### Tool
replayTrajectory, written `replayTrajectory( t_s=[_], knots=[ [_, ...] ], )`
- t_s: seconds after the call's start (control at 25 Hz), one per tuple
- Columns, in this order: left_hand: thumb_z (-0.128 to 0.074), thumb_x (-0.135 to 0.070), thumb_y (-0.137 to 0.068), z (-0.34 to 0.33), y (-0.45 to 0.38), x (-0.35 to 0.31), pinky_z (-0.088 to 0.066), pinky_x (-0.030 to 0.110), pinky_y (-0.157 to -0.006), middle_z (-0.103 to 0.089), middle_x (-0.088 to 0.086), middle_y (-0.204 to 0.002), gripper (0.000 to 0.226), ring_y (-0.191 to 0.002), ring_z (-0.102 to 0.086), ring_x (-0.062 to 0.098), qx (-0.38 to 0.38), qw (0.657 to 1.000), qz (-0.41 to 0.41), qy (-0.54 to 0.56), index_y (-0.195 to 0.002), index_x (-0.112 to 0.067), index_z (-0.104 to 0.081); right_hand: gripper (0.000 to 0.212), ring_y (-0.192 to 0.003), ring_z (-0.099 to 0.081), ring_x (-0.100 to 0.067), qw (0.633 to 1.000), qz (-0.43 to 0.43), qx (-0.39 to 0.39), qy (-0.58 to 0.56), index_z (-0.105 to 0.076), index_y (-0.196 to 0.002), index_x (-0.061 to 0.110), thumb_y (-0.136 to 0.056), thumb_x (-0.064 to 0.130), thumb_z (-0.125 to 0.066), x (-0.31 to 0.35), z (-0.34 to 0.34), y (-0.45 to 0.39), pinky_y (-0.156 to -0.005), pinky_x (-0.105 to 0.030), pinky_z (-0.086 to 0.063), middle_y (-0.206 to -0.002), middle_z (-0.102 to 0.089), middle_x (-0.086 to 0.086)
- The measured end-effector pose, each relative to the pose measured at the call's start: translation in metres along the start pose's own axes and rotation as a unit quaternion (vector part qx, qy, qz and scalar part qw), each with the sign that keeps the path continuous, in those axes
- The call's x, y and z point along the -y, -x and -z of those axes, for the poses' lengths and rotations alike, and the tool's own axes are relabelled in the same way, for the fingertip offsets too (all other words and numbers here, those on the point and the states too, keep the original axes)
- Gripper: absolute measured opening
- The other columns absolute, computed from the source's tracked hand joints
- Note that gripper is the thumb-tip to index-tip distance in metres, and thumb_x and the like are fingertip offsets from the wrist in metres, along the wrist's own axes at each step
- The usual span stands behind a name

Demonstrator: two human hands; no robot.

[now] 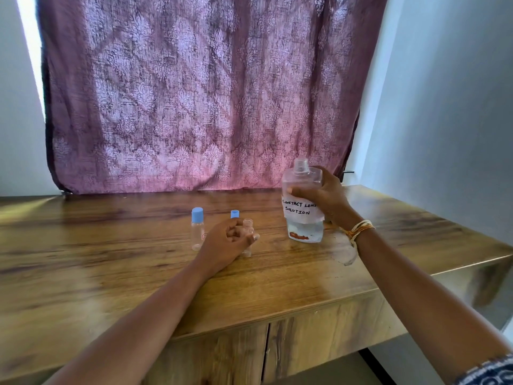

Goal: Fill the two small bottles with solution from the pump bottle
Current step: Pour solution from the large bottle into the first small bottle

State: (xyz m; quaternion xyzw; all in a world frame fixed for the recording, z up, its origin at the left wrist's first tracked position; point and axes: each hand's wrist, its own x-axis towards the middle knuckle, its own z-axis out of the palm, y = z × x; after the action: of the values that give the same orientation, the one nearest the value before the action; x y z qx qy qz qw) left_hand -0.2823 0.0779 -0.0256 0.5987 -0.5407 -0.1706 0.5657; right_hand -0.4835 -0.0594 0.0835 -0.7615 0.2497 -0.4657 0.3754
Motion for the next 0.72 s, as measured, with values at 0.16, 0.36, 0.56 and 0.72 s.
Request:
replayTrajectory(
  t_s=[0.16, 0.36, 0.56, 0.72],
  knots=[
    [-0.077, -0.041, -0.075, 0.000, 0.001, -0.003, -0.059, 0.033, -0.086, -0.073, 0.003, -0.102, 0.047, -0.093, -0.072, 0.016, -0.009, 1.000, 0.003, 0.004, -0.116, -0.020, -0.066, 0.062, -0.085, -0.063, -0.009, 0.985, 0.095, -0.060, 0.131, -0.060, -0.110, 0.025, -0.057, 0.032, -0.091, -0.006, -0.022, 0.003, -0.073, -0.019, -0.049, -0.098, -0.067, 0.008],
    [-0.076, -0.036, -0.079, 0.000, 0.003, -0.010, -0.055, 0.025, -0.083, -0.073, -0.003, -0.094, 0.028, -0.093, -0.070, 0.014, -0.016, 1.000, -0.014, 0.002, -0.104, -0.030, -0.066, 0.068, -0.087, -0.063, -0.009, 0.969, 0.178, -0.079, 0.152, -0.056, -0.112, 0.024, -0.056, 0.036, -0.091, -0.030, -0.043, 0.005, -0.072, -0.009, -0.045, -0.099, -0.066, 0.009],
    [-0.076, -0.030, -0.081, -0.001, 0.004, -0.013, -0.056, 0.027, -0.085, -0.075, -0.004, -0.094, 0.021, -0.092, -0.071, 0.011, -0.020, 1.000, -0.010, 0.013, -0.100, -0.030, -0.068, 0.068, -0.093, -0.061, -0.010, 0.956, 0.223, -0.061, 0.181, -0.056, -0.117, 0.023, -0.058, 0.036, -0.088, -0.043, -0.057, 0.009, -0.078, -0.029, -0.051, -0.106, -0.065, 0.007],
    [-0.073, -0.036, -0.082, -0.001, 0.004, -0.013, -0.058, 0.035, -0.085, -0.076, -0.001, -0.095, 0.016, -0.093, -0.072, 0.014, -0.020, 0.999, 0.002, 0.036, -0.097, -0.033, -0.069, 0.065, -0.100, -0.061, -0.019, 0.935, 0.270, -0.032, 0.227, -0.056, -0.117, 0.024, -0.059, 0.040, -0.082, -0.052, -0.063, 0.011, -0.085, -0.041, -0.050, -0.109, -0.065, 0.003]
  ],
)
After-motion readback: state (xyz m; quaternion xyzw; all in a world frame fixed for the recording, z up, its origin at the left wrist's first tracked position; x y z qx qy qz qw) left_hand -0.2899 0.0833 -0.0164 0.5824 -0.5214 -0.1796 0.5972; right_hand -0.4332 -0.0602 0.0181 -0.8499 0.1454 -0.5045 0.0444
